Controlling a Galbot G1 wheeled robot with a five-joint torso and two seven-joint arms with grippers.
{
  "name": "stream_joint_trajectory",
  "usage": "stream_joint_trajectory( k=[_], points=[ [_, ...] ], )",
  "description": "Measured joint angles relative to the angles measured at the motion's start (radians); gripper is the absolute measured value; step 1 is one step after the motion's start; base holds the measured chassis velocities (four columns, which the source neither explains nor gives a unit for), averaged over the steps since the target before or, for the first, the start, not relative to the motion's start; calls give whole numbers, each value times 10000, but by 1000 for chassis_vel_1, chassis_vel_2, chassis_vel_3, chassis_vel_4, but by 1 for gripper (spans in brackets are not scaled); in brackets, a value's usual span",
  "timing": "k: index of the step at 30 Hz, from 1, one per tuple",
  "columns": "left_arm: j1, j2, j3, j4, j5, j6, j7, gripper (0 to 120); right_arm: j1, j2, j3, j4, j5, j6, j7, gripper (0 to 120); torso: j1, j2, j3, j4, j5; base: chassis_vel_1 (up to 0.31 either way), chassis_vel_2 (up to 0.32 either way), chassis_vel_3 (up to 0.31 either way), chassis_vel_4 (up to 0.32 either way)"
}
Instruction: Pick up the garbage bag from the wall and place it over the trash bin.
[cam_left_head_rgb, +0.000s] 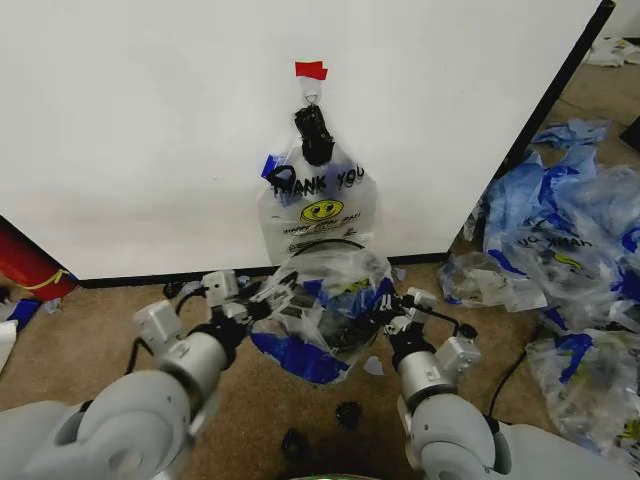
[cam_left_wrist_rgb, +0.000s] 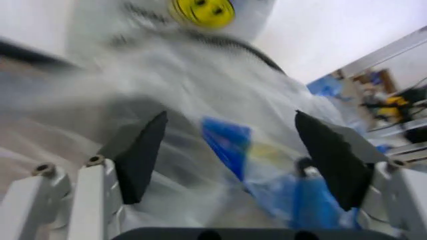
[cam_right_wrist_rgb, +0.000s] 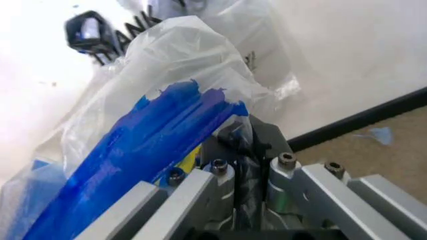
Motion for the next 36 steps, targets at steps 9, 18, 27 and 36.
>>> stream_joint_trajectory(
  k=[9,18,27,36],
  points=[
    [129,-807,-42,16,-967,-178,-4,70,194,-12,-51,-77,-37,79,-72,1,0,0,0,0,-1,0,0,0,0],
    [224,-1091,9,30,-799,-163,-10,69,414,128,-182,-308,-40,41,-15,1,0,0,0,1,-2,0,0,0,0],
    [287,-1437,24,39,-727,-151,-32,69,463,232,-264,-430,-70,20,8,1,0,0,0,0,-1,0,0,0,0],
    [416,-1794,134,41,-549,-126,-48,68,455,269,-290,-362,-93,-1,63,1,0,0,0,0,-1,0,0,0,0]
  ],
)
